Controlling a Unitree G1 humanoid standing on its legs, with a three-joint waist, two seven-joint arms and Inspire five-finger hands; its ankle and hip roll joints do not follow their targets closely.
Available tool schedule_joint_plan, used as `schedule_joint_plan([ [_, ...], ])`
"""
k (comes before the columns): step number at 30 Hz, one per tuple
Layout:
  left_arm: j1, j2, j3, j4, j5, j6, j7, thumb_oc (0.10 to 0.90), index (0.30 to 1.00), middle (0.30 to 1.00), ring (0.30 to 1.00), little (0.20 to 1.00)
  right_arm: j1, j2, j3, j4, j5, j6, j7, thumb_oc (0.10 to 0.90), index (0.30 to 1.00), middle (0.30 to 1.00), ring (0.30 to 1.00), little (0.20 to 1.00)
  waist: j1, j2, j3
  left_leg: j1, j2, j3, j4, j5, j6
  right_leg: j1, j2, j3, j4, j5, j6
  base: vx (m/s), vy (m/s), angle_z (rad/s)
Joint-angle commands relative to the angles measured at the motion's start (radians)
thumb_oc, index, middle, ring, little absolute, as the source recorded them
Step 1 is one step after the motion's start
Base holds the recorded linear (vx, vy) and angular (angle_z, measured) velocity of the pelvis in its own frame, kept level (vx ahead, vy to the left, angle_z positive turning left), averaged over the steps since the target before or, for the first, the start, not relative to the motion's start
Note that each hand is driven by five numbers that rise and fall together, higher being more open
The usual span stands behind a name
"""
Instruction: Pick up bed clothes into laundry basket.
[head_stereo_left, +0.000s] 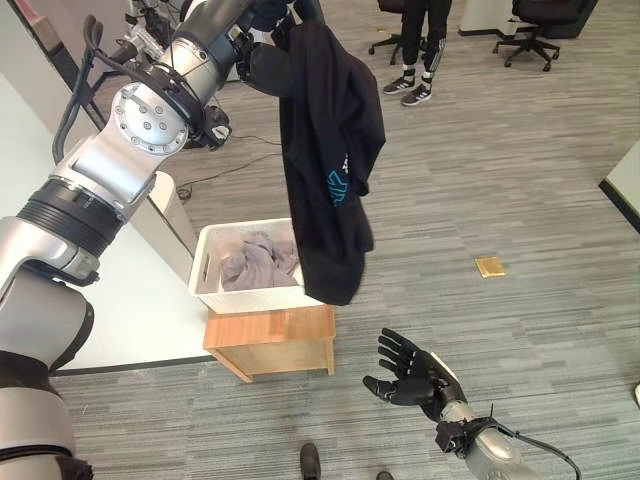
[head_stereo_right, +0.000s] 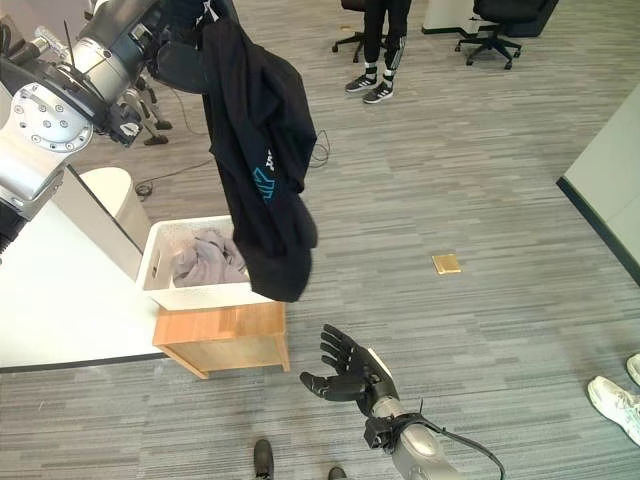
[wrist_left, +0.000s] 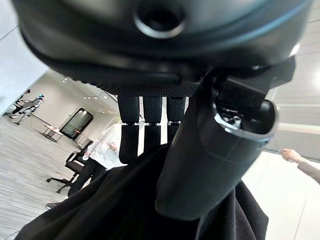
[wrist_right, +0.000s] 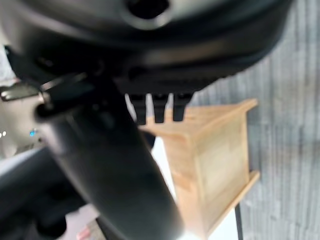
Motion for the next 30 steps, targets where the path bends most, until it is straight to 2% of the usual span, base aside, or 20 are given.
schedule_joint_plan([
  [1,-0.224,0.038,0.062,0.109,-0.012,-0.054,0.077,0.400,0.300,0.300,0.300,0.300,-0.009,-0.025,-0.062,-0.069,0.037,-0.065,0.041,0.800,0.900,0.900,0.900,0.900,0.033,0.013,-0.040,0.106,0.038,0.036,0.001,-0.133,-0.060,-0.073,-0.004,-0.029,0.003,0.022,0.083,0.07,0.046,-0.12],
  [11,-0.280,0.062,0.038,0.140,-0.011,-0.055,0.099,0.400,0.300,0.300,0.300,0.300,-0.001,-0.022,-0.065,-0.064,0.037,-0.062,0.043,0.800,0.900,0.900,0.900,0.900,0.032,0.016,-0.030,0.108,0.032,0.043,0.001,-0.144,-0.061,-0.075,-0.007,-0.034,0.003,0.019,0.087,0.04,0.019,-0.01],
  [16,-0.366,0.138,-0.003,0.161,-0.009,-0.064,0.129,0.400,0.300,0.300,0.300,0.300,0.008,-0.011,-0.075,-0.016,0.050,-0.057,0.040,0.800,0.900,0.900,0.900,0.900,0.045,0.033,-0.038,0.116,0.029,0.054,0.001,-0.154,-0.059,-0.074,-0.013,-0.037,0.003,0.020,0.095,0.06,0.017,-0.06],
  [20,-0.439,0.166,-0.048,0.182,-0.043,-0.072,0.136,0.400,0.300,0.300,0.300,0.300,0.005,-0.012,-0.083,0.006,0.062,-0.055,0.035,0.800,0.900,0.900,0.900,0.900,0.058,0.039,-0.050,0.123,0.027,0.051,0.001,-0.156,-0.058,-0.066,-0.015,-0.043,0.003,0.020,0.097,0.05,0.016,-0.08],
  [24,-0.479,0.162,-0.060,0.191,-0.080,-0.083,0.143,0.400,0.300,0.300,0.300,0.300,-0.010,-0.010,-0.084,0.019,0.065,-0.060,0.025,0.800,0.900,0.900,0.900,0.900,0.067,0.039,-0.062,0.132,0.024,0.042,0.001,-0.157,-0.059,-0.050,-0.019,-0.061,0.003,0.017,0.099,0.04,0.011,0.07],
  [30,-0.519,0.167,-0.104,0.195,-0.050,-0.085,0.147,0.400,0.300,0.300,0.300,0.300,-0.016,-0.009,-0.078,0.017,0.071,-0.059,0.027,0.800,0.900,0.900,0.900,0.900,0.072,0.041,-0.079,0.142,0.021,0.046,0.001,-0.160,-0.061,-0.037,-0.027,-0.078,0.005,0.020,0.102,0.04,0.017,0.05],
])
